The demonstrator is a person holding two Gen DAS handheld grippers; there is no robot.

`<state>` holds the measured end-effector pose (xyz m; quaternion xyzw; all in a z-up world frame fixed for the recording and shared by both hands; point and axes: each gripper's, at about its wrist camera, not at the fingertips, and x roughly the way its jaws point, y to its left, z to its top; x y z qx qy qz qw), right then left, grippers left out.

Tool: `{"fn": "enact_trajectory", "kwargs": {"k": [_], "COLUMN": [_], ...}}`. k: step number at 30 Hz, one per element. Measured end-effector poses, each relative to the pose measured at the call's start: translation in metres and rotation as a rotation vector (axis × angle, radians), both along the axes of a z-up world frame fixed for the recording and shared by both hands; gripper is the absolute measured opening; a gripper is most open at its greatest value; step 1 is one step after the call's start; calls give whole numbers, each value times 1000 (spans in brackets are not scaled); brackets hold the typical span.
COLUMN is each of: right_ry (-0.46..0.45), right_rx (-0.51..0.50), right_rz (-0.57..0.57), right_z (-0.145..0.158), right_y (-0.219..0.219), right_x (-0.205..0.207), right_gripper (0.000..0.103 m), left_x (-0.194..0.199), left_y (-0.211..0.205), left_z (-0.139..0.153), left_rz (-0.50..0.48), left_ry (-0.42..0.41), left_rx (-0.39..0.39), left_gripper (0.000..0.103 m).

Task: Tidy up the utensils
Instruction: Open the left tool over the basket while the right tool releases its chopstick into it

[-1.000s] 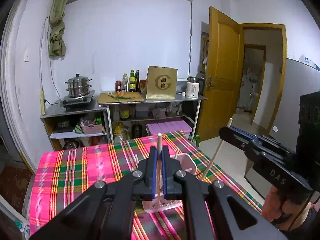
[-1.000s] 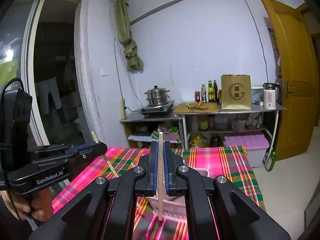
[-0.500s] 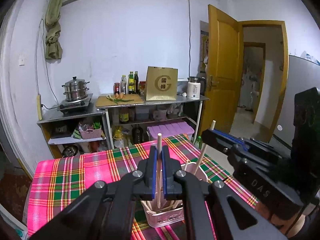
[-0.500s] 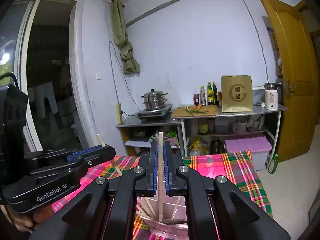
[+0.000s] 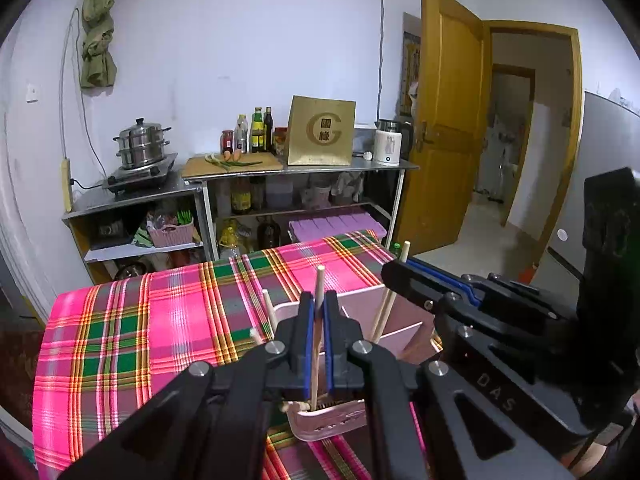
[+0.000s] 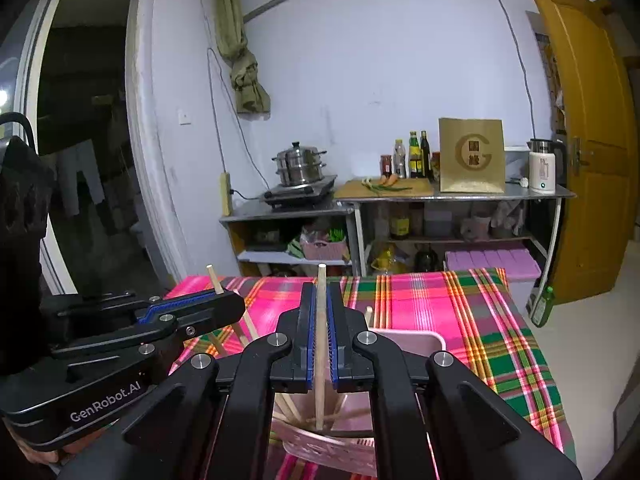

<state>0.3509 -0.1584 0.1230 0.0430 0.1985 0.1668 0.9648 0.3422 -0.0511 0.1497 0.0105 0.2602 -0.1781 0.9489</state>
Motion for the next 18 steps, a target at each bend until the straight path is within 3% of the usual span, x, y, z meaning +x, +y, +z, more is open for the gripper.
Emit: {"fn": "enact_trajectory", "kwargs": {"k": [13,16,18], "right_ry": [18,18,17], "right_rx": [-36,-39,-38], "right_rz": [16,16,12], "right_z": [0,1,2], "right_y": [1,-2,-3], "right_x": [-6,-11,-12], "right_gripper": [5,16,16], "left_x": [1,-2,-5], "left_y": [3,7,10], "left_z": [-4,-5,-6], "left_rz": [9,15,19], "left_ry": [24,35,39], "left_rx": [0,-11,-19], "left_gripper": [5,10,16]}}
